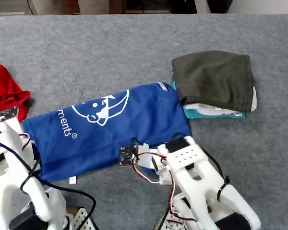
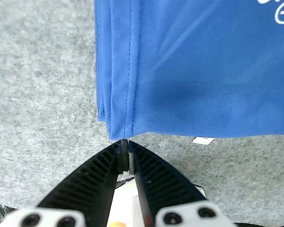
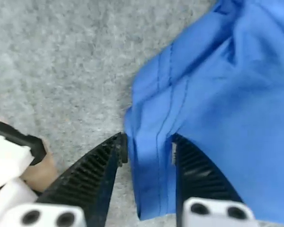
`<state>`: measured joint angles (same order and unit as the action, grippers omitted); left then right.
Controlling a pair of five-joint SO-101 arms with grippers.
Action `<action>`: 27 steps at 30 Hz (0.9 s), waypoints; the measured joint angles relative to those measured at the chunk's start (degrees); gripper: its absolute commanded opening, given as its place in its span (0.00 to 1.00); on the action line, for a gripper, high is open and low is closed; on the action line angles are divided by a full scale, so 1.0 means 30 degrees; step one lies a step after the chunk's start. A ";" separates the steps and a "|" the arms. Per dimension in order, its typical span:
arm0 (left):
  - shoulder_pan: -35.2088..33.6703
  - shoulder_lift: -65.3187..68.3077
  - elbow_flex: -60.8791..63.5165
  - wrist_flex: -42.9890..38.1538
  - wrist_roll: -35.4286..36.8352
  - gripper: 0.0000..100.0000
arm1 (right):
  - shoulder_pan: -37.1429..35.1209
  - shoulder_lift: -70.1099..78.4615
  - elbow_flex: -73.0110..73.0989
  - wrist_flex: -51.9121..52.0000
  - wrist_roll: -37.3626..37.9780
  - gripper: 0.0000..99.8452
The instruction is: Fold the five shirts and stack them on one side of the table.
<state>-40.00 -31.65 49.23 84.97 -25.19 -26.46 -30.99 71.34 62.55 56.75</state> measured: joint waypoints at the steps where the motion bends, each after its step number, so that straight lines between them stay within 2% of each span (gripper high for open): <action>1: 0.0000 0.0000 0.0000 0.0059 0.0000 0.02 | 0.0000 0.0059 0.0000 -0.0059 0.0000 0.10; 4: 0.0000 0.0000 0.0000 0.0088 0.0000 0.02 | 0.0059 0.0117 -0.0088 -0.0703 0.0000 0.00; 7: 0.0000 0.0000 0.0000 0.0088 0.0000 0.02 | 0.0088 0.0147 -0.0088 -0.1201 0.0000 0.03; 17: 0.0000 0.0000 0.0000 0.0088 0.0000 0.02 | 0.1260 0.0850 -0.1026 -0.1084 0.0000 0.00; 21: 0.0000 0.0000 0.0000 0.0088 0.0000 0.02 | 0.1729 0.0850 -0.3634 0.1231 0.0029 0.00; 27: 0.0000 0.0000 0.0000 0.0088 0.0000 0.02 | 0.1758 0.2608 -0.9260 0.4864 0.1817 0.00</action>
<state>-40.00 -31.65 49.23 85.23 -25.19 -21.19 -23.16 43.56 77.14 62.20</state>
